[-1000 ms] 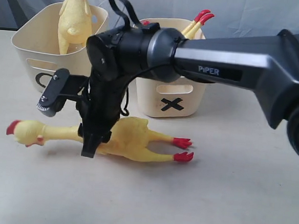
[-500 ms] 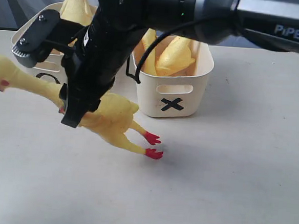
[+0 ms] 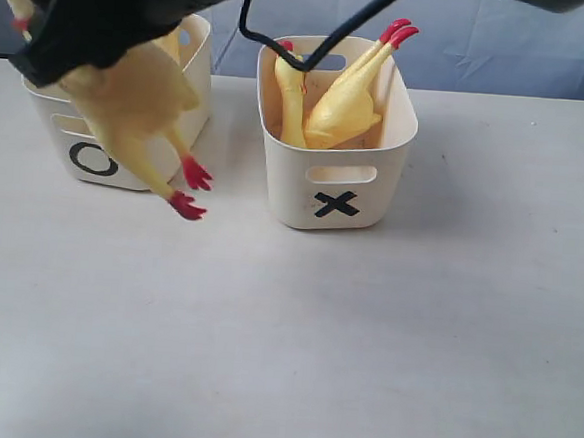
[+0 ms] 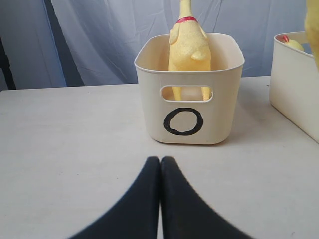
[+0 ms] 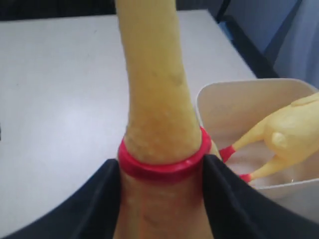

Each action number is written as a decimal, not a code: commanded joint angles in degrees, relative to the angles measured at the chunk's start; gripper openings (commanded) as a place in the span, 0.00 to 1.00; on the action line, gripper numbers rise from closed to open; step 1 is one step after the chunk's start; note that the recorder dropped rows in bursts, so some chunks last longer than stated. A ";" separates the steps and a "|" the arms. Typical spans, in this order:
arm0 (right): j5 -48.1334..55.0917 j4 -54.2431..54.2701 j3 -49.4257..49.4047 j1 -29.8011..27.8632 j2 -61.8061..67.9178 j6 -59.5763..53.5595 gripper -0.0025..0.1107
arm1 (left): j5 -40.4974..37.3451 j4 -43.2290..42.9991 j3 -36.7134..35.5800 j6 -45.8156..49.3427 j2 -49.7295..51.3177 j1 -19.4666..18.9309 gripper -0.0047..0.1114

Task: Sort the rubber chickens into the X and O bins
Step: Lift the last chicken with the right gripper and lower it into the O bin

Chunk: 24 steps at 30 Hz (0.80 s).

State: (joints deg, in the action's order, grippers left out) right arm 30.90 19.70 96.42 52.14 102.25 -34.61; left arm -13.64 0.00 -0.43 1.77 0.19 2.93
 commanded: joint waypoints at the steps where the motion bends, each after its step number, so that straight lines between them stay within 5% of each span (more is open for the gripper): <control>1: -14.69 0.61 -0.17 -0.07 -0.94 6.18 0.01 | 0.39 0.00 0.43 -0.12 -0.19 0.65 0.04; 13: -53.37 5.45 -0.17 -0.07 1.56 6.66 0.01 | 0.39 0.00 0.43 -0.12 -0.19 0.65 0.04; 24: -70.35 5.69 -0.07 -0.17 14.32 7.34 0.01 | 0.39 0.00 0.43 -0.12 -0.19 0.65 0.04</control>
State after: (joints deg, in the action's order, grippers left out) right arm -32.96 25.63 96.42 52.14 114.65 -27.66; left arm -13.64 0.00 -0.43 1.77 0.19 2.93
